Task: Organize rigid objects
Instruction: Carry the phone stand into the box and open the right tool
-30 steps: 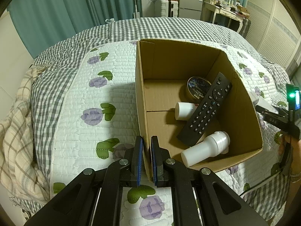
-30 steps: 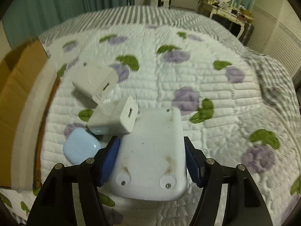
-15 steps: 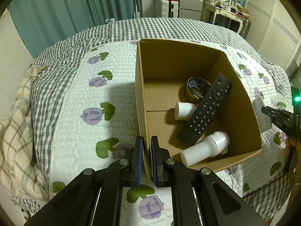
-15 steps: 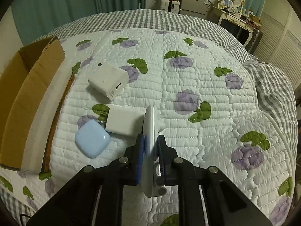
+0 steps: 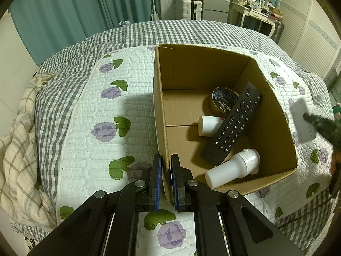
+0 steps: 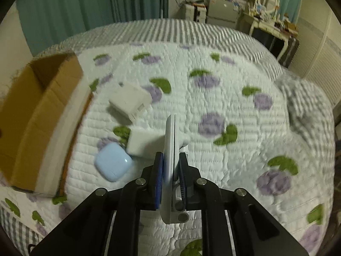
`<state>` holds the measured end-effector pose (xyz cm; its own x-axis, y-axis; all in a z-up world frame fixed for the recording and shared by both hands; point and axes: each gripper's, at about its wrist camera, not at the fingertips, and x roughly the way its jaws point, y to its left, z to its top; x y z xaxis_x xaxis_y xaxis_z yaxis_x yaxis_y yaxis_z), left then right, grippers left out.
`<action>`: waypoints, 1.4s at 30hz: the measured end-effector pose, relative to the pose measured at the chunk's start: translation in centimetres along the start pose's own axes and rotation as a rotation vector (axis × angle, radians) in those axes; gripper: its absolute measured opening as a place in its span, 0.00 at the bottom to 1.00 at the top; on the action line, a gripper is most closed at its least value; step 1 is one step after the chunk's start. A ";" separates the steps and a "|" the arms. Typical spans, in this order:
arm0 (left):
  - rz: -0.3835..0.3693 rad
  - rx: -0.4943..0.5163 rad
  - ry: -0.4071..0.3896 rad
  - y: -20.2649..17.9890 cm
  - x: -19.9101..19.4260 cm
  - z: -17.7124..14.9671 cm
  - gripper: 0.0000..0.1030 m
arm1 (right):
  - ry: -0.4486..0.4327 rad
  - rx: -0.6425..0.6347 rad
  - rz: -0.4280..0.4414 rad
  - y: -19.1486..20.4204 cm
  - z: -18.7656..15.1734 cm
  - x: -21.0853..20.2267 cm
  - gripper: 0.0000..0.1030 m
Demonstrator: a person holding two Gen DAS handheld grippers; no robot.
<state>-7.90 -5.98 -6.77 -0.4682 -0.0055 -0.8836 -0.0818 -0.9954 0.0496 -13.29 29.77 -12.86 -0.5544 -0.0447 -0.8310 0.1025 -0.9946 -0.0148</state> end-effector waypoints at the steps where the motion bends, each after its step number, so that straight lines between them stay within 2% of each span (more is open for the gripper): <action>1: 0.000 0.000 0.000 -0.1 0.0 0.0 0.08 | -0.022 -0.005 0.012 0.3 0.6 -0.9 0.13; 7: -0.003 -0.001 0.000 0.0 0.0 0.0 0.08 | -0.159 -0.092 0.094 4.1 4.8 -6.4 0.13; 13: -0.003 -0.002 -0.004 -0.2 0.1 0.1 0.08 | -0.209 -0.184 0.229 10.6 8.2 -8.5 0.13; 19: -0.005 0.004 -0.005 -0.2 0.1 0.1 0.08 | -0.143 -0.227 0.382 17.2 9.0 -6.1 0.13; 25: -0.015 0.003 -0.007 -0.1 0.1 0.1 0.08 | -0.015 -0.203 0.486 21.7 8.4 -1.2 0.13; 32: -0.021 0.008 -0.006 0.0 0.1 0.2 0.08 | 0.057 -0.193 0.518 23.0 7.3 2.1 0.13; 36: -0.021 0.006 -0.006 0.0 0.1 0.2 0.08 | 0.041 -0.225 0.489 23.2 7.1 1.6 0.15; 42: -0.015 0.005 -0.005 -0.1 -0.1 0.2 0.08 | -0.038 -0.259 0.378 22.0 7.3 -0.5 0.21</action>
<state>-8.03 -5.91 -6.62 -0.4710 0.0095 -0.8821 -0.0931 -0.9949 0.0390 -16.79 7.27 -8.77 -0.4682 -0.4079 -0.7838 0.5040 -0.8519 0.1423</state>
